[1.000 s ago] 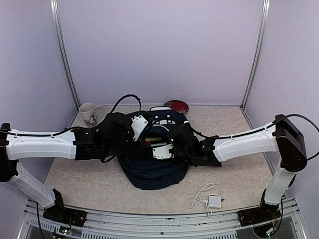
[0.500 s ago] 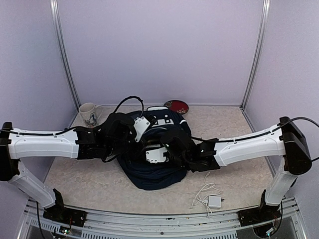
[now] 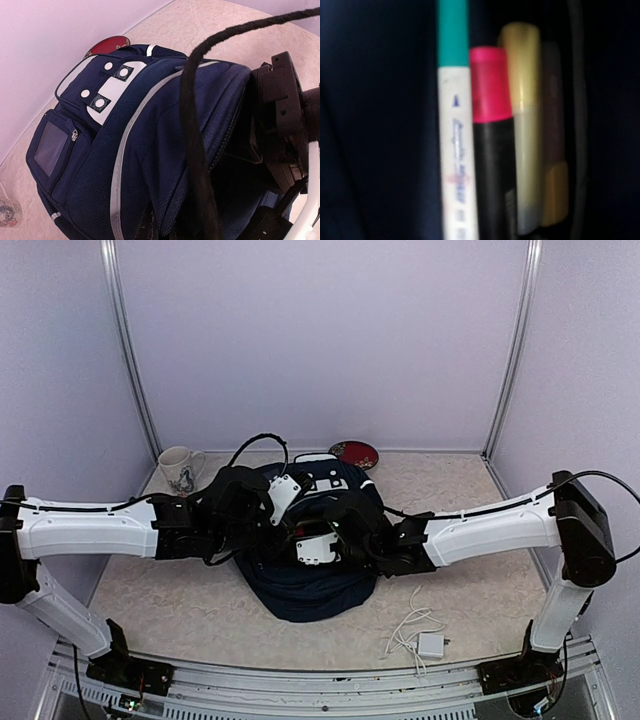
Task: Pack the student bag
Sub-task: Place the pen in the upper front pocket of the bag, then pick up the charger from the corner of the board.
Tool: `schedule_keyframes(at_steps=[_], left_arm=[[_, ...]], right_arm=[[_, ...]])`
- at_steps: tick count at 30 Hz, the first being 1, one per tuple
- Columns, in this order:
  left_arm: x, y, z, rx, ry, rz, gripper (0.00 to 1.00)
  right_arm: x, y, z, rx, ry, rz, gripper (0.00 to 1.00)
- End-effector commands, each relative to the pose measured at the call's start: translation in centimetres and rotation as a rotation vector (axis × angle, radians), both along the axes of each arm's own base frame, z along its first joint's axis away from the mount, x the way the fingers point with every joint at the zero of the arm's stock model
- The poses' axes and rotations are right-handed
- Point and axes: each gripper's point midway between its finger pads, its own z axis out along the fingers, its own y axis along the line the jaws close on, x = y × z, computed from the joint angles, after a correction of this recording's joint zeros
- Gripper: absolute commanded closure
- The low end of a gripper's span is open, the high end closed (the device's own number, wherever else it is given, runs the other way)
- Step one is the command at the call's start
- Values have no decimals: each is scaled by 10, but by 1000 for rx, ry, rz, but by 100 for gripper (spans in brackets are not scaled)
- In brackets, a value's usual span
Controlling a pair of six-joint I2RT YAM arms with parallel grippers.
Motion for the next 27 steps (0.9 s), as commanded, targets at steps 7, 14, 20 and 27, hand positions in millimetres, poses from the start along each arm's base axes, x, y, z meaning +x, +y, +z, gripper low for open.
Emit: schedule_keyframes(at_steps=[7,14,20,27], left_arm=[[-3,-24,43,-152,-38,-61,100],[-1,-22,35,-139,-20,-49,100],[0,-22,26,-134,2,-38,100],[-1,-21,13,-121,23,-37,100]], right_arm=[[-9,17,36,176,76,-2,43],[-90,48,123,483,436,260,42],[-146,18,134,634,795,237,3],[-172,-34,113,757,971,70,0]])
